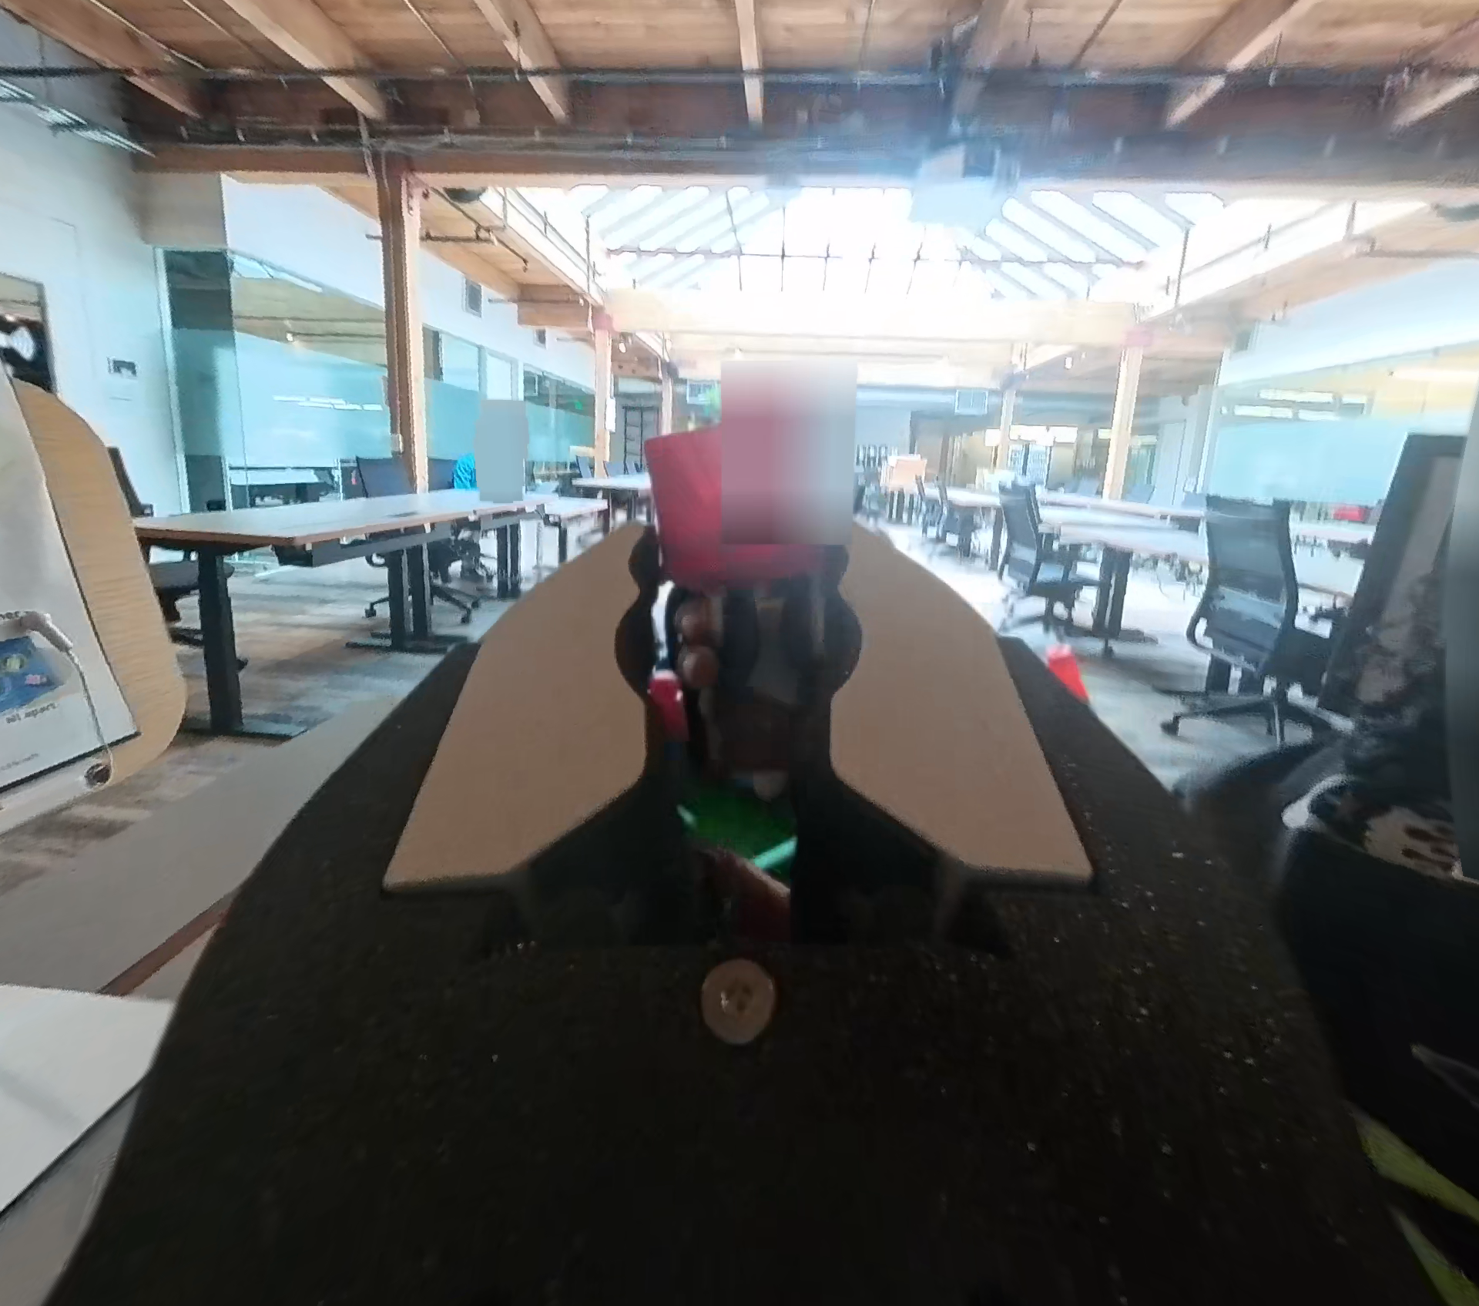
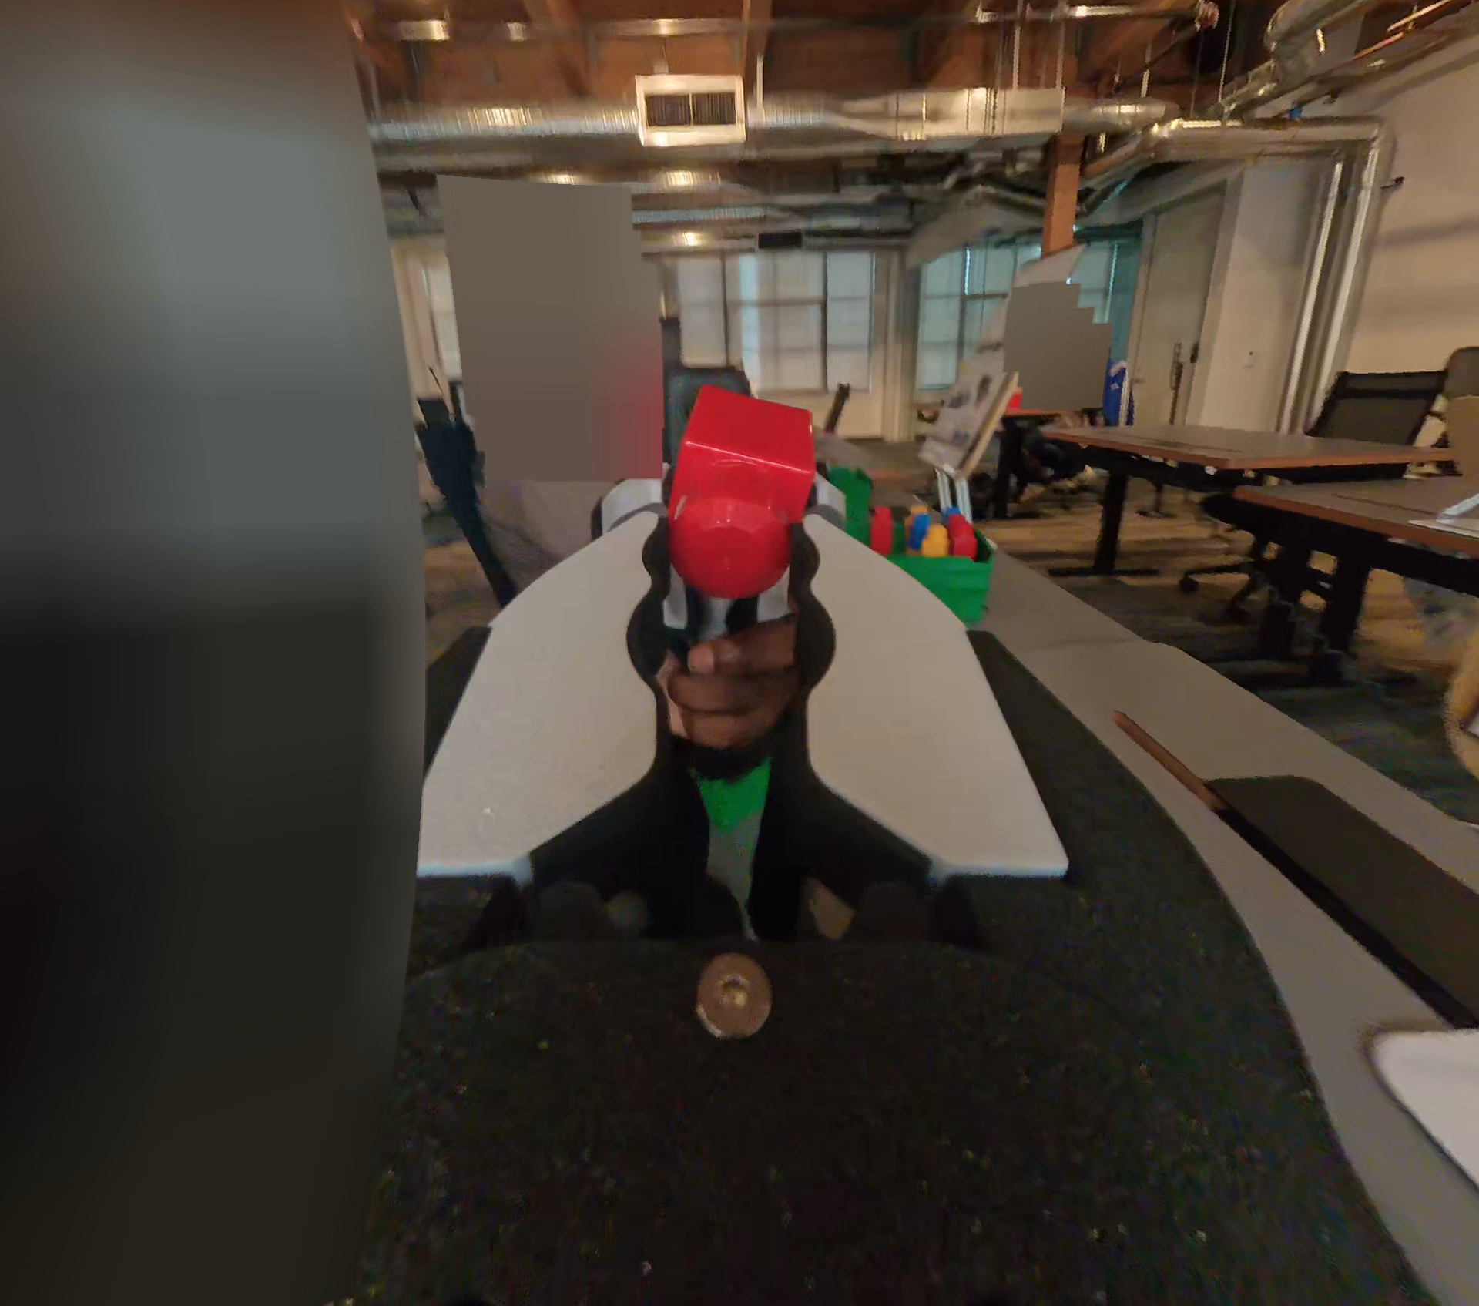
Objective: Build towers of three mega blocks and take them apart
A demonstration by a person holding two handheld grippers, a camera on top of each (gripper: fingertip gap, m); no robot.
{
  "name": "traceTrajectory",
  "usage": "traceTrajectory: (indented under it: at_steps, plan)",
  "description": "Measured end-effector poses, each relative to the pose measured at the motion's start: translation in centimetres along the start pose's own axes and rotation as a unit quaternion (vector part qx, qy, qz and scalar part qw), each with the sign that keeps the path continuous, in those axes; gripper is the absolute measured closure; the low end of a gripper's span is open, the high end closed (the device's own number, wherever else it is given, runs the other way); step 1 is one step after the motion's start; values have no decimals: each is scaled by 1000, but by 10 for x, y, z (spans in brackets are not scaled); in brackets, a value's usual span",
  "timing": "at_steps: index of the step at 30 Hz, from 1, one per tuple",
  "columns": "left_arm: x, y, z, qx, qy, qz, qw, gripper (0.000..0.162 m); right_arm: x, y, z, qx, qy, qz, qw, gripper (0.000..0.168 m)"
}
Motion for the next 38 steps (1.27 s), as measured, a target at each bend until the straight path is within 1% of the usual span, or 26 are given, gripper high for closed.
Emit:
traceTrajectory:
  at_steps: [2, 4, 6, 8, 9, 11, 13, 16, 20, 23, 26, 30, 34, 38]
  plan:
    - [4, 3, -2, -21, -7, -46, 999, 110, 5, -7, -3, 39, 8, -46, 998, 141]
    - [14, 15, -6, -53, -23, -109, 992, 98, 12, -14, -7, 70, 19, -91, 993, 141]
    - [27, 40, -9, -81, -31, -165, 983, 93, 19, -17, -9, 91, 25, -149, 984, 141]
    - [42, 71, -12, -96, -35, -194, 976, 93, 24, -15, -8, 101, 38, -213, 971, 141]
    - [50, 86, -13, -90, -28, -206, 974, 94, 27, -12, -7, 98, 34, -241, 965, 141]
    - [58, 109, -13, -57, -14, -245, 968, 88, 28, -9, -4, 83, 16, -295, 952, 141]
    - [61, 123, -13, -41, -4, -278, 960, 82, 26, -7, 1, 73, 13, -368, 927, 141]
    - [65, 139, -15, -32, -8, -279, 960, 76, 18, -5, 4, 73, -1, -473, 878, 141]
    - [68, 152, -17, -33, -15, -275, 961, 70, -1, -1, 2, 82, -31, -599, 796, 140]
    - [70, 159, -14, -26, -14, -265, 964, 66, -18, 5, -6, 87, -64, -666, 738, 140]
    - [73, 167, -10, -33, -20, -265, 963, 64, -33, 16, -14, 102, -97, -710, 690, 140]
    - [77, 169, -10, -58, -34, -229, 971, 64, -47, 34, -18, 120, -134, -742, 646, 140]
    - [76, 174, -11, -56, -27, -243, 968, 64, -53, 54, -16, 114, -151, -772, 607, 140]
    - [76, 174, -11, -54, -22, -243, 968, 65, -57, 68, -14, 116, -159, -792, 579, 140]
Point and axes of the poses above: each gripper's, where its closed fingertips meet, x back along the fingers, y out of its underside, z = x × y across the jaws, the point moved 10 cm from there along x, back along the fingers, and after that the axes turned 2 degrees about x, right-handed, at the moved point
